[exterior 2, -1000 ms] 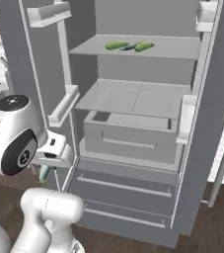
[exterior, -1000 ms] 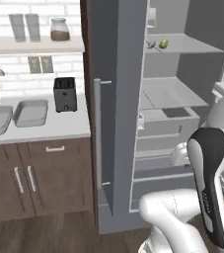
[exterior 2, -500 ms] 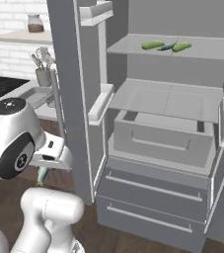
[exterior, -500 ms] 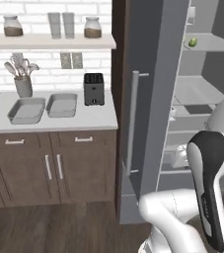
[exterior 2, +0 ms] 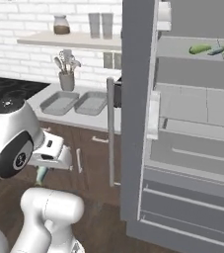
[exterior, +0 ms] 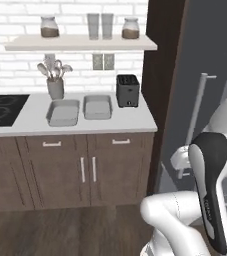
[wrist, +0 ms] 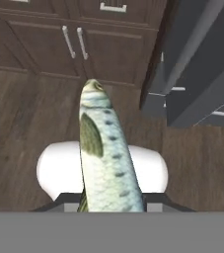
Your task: Place one corn and one fish in each tupperware on the nearby counter, to pack two identical lunches.
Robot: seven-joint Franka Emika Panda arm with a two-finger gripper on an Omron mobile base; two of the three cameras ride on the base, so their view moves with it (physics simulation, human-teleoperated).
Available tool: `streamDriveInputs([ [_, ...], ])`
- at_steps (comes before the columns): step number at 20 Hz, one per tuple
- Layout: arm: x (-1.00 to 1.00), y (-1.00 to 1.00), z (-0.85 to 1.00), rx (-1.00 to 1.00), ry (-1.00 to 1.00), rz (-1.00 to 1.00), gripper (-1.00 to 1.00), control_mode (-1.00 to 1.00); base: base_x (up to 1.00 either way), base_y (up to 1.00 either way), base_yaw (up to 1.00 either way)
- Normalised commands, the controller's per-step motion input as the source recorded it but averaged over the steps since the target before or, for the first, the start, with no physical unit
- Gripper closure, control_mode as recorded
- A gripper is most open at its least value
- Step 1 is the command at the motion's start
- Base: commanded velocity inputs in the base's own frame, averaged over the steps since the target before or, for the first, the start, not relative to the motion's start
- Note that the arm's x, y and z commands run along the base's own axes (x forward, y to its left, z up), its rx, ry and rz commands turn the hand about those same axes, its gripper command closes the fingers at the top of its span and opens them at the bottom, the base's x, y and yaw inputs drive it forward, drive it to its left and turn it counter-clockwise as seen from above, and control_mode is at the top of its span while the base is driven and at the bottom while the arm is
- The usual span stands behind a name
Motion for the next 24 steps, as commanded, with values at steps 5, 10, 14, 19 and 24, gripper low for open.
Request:
streamDriveInputs([
  [5,0.0,0.0,0.0,0.0,0.0,0.0,1.0,1.0,0.98,0.69,0.0],
  [10,0.0,0.0,0.0,0.0,0.0,0.0,1.0,1.0,0.89,0.29,-0.11],
  [14,0.0,0.0,0.0,0.0,0.0,0.0,1.0,1.0,0.73,0.05,-0.27],
  [19,0.0,0.0,0.0,0.0,0.0,0.0,1.0,1.0,0.54,0.24,-0.29],
  [24,0.0,0.0,0.0,0.0,0.0,0.0,1.0,1.0,0.42,0.59,-0.15],
])
